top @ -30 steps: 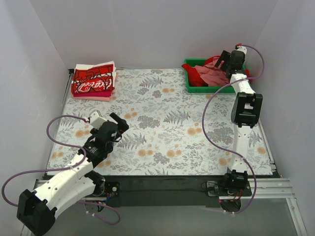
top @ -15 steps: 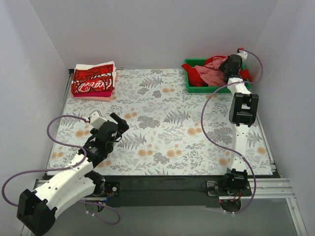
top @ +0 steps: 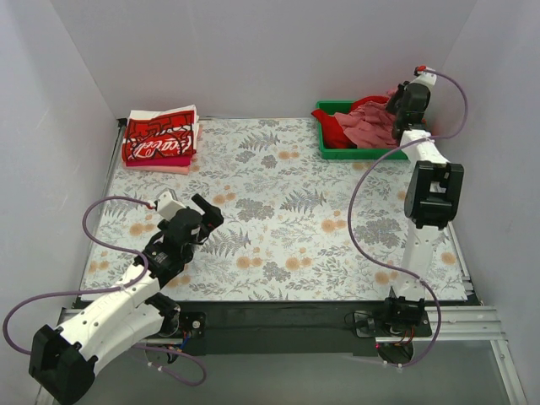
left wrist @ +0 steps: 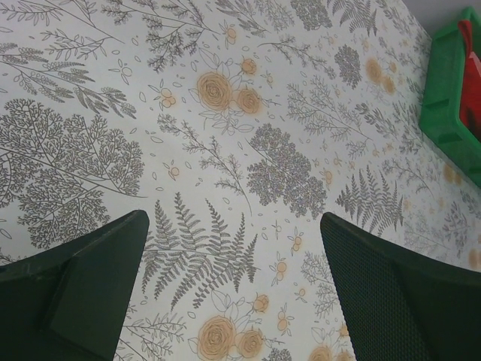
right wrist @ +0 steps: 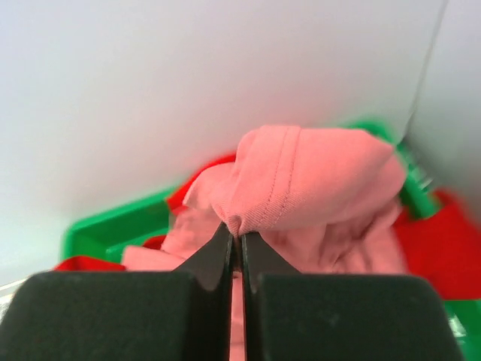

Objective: Fold and stack the t-shirts
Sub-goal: Grab the tshirt from the pile, then move the tshirt to the center of the board

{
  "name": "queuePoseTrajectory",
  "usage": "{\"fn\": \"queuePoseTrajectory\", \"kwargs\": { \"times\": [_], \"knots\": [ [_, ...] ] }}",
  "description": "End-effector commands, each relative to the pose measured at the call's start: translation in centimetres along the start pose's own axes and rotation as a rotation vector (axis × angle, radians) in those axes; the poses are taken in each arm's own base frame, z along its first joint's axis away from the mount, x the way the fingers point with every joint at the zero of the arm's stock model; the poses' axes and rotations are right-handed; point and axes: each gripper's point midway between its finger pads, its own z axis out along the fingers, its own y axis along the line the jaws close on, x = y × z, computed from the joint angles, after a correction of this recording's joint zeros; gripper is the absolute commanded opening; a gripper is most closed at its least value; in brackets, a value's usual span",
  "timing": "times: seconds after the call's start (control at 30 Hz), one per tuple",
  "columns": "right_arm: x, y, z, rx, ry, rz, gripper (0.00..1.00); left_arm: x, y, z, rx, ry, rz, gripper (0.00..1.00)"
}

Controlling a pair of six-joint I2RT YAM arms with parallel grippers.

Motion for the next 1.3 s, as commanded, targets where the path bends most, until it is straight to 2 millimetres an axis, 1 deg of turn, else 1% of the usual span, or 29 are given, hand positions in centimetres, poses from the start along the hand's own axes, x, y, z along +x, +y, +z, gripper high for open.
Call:
{"fn": "queuePoseTrajectory", "kwargs": {
  "times": [0.0, 0.07, 0.1, 0.17, 0.2, 0.27, 0.3, 0.33, 0.37, 0.4, 0.43, 0.47, 0.5, 0.53, 0.57, 0.6, 0.63, 0.67, 0.7, 0.73, 0.77, 0.8, 0.83, 0.93, 0.97, 1.0, 1.1, 1.2, 1.27],
  "knots": [
    [-13.9, 4.7, -6.6, -0.092, -0.291, -0.168, 0.01, -0.7, -1.6, -0.7, 0.062, -0.001, -0.022, 0.98],
    [-15.0, 5.6, -8.6, -0.083, -0.326, -0.260, 0.01, -0.8, -1.9, -1.0, 0.083, 0.005, -0.029, 0.98],
    [-16.3, 6.0, -10.4, -0.080, -0.360, -0.288, 0.01, -0.8, -2.1, -1.1, 0.090, 0.006, -0.034, 0.98],
    [-17.5, 6.9, -12.4, -0.084, -0.392, -0.326, 0.01, -0.7, -2.2, -1.2, 0.102, 0.016, -0.038, 0.98],
    [-19.3, 7.7, -14.5, -0.094, -0.433, -0.356, 0.01, -0.7, -2.6, -1.4, 0.117, 0.021, -0.043, 0.98],
    [-21.3, 8.5, -16.6, -0.113, -0.473, -0.374, 0.01, -0.7, -2.7, -1.5, 0.126, 0.022, -0.050, 0.98],
    [-23.5, 9.2, -18.8, -0.125, -0.524, -0.393, 0.01, -0.7, -2.7, -1.6, 0.132, 0.023, -0.053, 0.98],
    [-23.9, 11.1, -20.2, -0.167, -0.539, -0.399, 0.01, -0.8, -2.9, -1.7, 0.138, 0.024, -0.058, 0.98],
    [-25.7, 11.8, -22.4, -0.178, -0.580, -0.400, 0.01, -0.7, -3.0, -1.8, 0.146, 0.031, -0.061, 0.98],
    [-26.6, 12.5, -23.8, -0.193, -0.599, -0.405, 0.01, -0.7, -3.2, -1.9, 0.154, 0.037, -0.063, 0.98],
    [-26.8, 14.0, -25.2, -0.227, -0.612, -0.426, 0.01, -0.7, -3.3, -2.0, 0.162, 0.039, -0.067, 0.98],
    [-28.1, 14.8, -27.7, -0.245, -0.646, -0.433, 0.01, -0.6, -3.6, -2.2, 0.173, 0.048, -0.070, 0.98],
    [-28.6, 15.6, -29.1, -0.258, -0.666, -0.449, 0.01, -0.7, -3.7, -2.3, 0.183, 0.047, -0.076, 0.98],
    [-28.6, 17.2, -30.7, -0.284, -0.682, -0.466, 0.01, -0.6, -3.8, -2.4, 0.190, 0.051, -0.076, 0.98],
    [-29.8, 17.9, -33.3, -0.300, -0.718, -0.457, 0.01, -0.7, -4.0, -2.5, 0.197, 0.052, -0.082, 0.98],
    [-29.9, 18.5, -34.5, -0.323, -0.728, -0.451, 0.01, -0.6, -4.3, -2.7, 0.212, 0.061, -0.084, 0.98],
    [-30.0, 20.0, -36.1, -0.378, -0.738, -0.443, 0.01, -0.6, -4.4, -2.8, 0.220, 0.065, -0.086, 0.98],
    [-30.8, 20.5, -38.1, -0.411, -0.755, -0.421, 0.01, -0.8, -4.7, -3.0, 0.231, 0.066, -0.094, 0.98],
    [-31.2, 21.0, -39.2, -0.439, -0.763, -0.406, 0.01, -0.7, -4.9, -3.1, 0.243, 0.074, -0.097, 0.98],
    [-31.1, 22.3, -40.5, -0.502, -0.762, -0.389, 0.01, -0.7, -5.1, -3.3, 0.253, 0.078, -0.102, 0.98],
    [-32.0, 22.8, -42.4, -0.555, -0.774, -0.350, 0.01, -0.7, -5.2, -3.4, 0.262, 0.081, -0.107, 0.98],
    [-31.6, 23.5, -43.2, -0.603, -0.752, -0.340, 0.01, -0.7, -5.5, -3.6, 0.275, 0.087, -0.111, 0.98],
    [-31.2, 25.0, -44.8, -0.711, -0.742, -0.349, 0.01, -0.6, -5.9, -3.8, 0.292, 0.099, -0.112, 0.98],
    [-31.9, 26.9, -48.5, -0.870, -0.722, -0.297, 0.01, -0.6, -6.5, -4.2, 0.323, 0.111, -0.115, 0.98],
    [-31.9, 27.4, -48.9, -0.906, -0.706, -0.280, 0.01, -0.6, -6.6, -4.3, 0.327, 0.114, -0.116, 0.98],
    [-32.7, 27.7, -50.3, -0.944, -0.715, -0.255, 0.01, -0.5, -6.6, -4.3, 0.328, 0.118, -0.113, 0.98],
    [-32.8, 28.5, -51.2, -1.001, -0.697, -0.247, 0.01, -0.2, -6.6, -4.3, 0.331, 0.135, -0.114, 0.98],
    [-33.0, 28.2, -50.8, -0.970, -0.701, -0.243, 0.01, 0.4, -6.5, -4.1, 0.323, 0.153, -0.111, 0.98],
    [-32.5, 27.9, -50.2, -0.949, -0.687, -0.238, 0.01, 0.8, -6.6, -4.0, 0.326, 0.175, -0.108, 0.98]
  ]
}}
